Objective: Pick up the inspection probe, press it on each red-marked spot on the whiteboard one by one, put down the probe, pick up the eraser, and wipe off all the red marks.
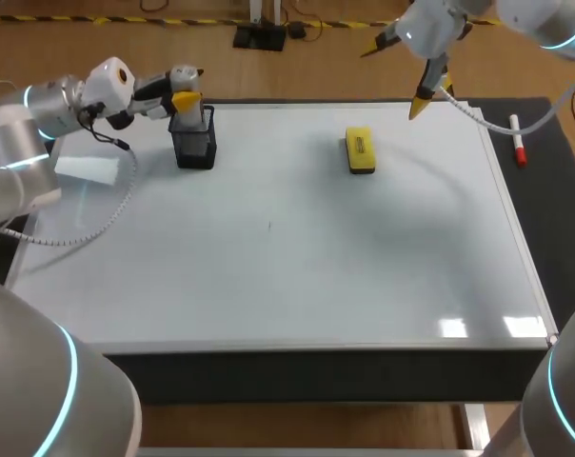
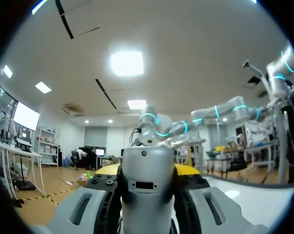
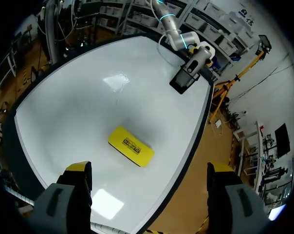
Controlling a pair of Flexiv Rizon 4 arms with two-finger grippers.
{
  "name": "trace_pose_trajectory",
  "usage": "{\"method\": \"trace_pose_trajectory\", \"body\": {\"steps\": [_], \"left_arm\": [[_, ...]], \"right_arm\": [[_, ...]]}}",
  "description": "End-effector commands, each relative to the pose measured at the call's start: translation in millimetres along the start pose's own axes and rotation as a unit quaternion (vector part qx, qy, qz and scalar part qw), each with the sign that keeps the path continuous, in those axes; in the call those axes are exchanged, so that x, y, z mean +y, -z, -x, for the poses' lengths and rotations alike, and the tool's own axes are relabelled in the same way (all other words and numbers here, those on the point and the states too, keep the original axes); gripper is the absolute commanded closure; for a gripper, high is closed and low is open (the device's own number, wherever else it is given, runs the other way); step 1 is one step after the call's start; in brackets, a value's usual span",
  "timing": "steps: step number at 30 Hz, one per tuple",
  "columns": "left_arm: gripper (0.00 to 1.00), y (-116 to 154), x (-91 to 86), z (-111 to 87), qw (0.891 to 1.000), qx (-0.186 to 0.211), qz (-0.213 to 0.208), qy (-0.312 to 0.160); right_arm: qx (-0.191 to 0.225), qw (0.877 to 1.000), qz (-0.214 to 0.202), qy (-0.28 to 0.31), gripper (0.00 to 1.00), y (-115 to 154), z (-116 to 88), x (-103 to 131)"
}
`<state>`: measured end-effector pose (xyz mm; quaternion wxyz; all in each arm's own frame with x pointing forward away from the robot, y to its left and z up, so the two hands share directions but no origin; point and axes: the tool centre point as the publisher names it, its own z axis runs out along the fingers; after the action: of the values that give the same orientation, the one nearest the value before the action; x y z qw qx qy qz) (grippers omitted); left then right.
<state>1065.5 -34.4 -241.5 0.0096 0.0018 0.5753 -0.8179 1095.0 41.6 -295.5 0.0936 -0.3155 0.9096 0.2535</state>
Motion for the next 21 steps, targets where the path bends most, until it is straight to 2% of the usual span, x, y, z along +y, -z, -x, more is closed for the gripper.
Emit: {"method": "trace_pose_trajectory", "body": {"steps": [1,14,15,16,18,19,21], "left_arm": [[1.0,1.9,4.2,1.7,1.0,0.0,-0.001,0.004],[1.0,3.4,7.6,-0.2,1.0,0.006,-0.005,0.003],[0.98,3.2,7.2,-0.6,1.0,0.006,-0.005,0.003],[0.87,3.0,7.0,-0.7,1.0,0.007,-0.005,0.002],[0.36,2.5,5.7,-1.4,1.0,0.008,-0.005,0.001],[0.0,2.3,4.9,-1.8,1.0,0.009,-0.005,0.001],[0.0,2.3,2.2,-3.1,1.0,0.011,-0.003,-0.001]], "right_arm": [[0.002,1.0,-0.001,0.001,0.0,0.7,0.4,-0.1],[0.002,1.0,-0.001,0.001,0.0,0.7,0.4,-0.1],[0.002,1.0,-0.001,0.001,0.0,0.7,0.4,-0.1],[0.002,1.0,-0.001,0.001,0.0,0.7,0.4,-0.1],[0.002,1.0,-0.001,0.001,0.0,0.7,0.4,-0.1],[0.002,1.0,-0.001,0.001,0.0,0.7,0.4,-0.1],[0.002,1.0,-0.001,0.001,0.0,0.7,0.4,-0.1]]}}
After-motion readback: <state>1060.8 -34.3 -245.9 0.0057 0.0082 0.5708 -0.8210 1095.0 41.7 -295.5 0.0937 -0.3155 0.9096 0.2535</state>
